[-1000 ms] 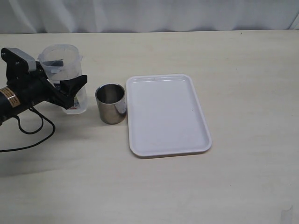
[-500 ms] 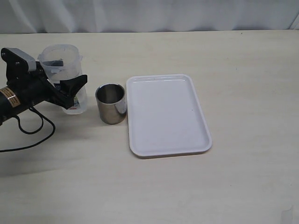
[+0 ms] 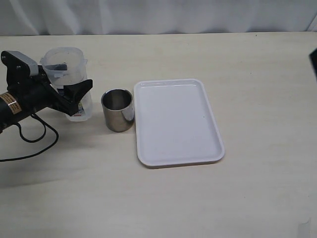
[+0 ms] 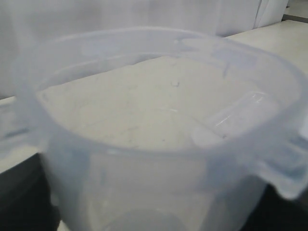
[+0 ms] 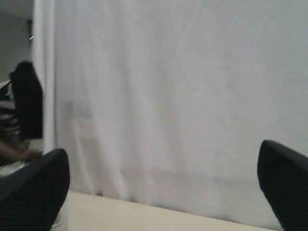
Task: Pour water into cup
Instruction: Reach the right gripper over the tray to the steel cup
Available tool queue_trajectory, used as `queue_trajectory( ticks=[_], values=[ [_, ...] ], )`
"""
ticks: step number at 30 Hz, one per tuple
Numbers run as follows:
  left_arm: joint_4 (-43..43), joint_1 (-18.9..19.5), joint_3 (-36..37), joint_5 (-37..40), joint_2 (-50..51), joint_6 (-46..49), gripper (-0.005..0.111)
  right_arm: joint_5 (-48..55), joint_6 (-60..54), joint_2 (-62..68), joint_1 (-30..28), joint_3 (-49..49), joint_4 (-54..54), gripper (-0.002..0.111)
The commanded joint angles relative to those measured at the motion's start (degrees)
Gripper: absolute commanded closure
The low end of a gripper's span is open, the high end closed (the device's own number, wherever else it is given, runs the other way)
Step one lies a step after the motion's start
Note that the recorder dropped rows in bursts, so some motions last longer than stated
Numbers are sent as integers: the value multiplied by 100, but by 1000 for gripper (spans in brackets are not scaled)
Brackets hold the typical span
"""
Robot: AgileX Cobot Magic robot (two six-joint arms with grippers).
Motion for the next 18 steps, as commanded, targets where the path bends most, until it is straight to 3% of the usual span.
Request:
queue_trajectory(
  ticks=[1, 10, 18],
  values=[
    [-13, -16, -27, -64, 1, -21, 107, -1454, 69, 1378, -2, -328, -1360, 8],
    [-13, -16, -27, -64, 1, -21, 107, -2918, -1029, 4436, -2, -989, -1814, 8],
    [-13, -16, -27, -64, 1, -10, 107, -3405, -1452, 6718, 226, -1826, -2025, 8]
  ],
)
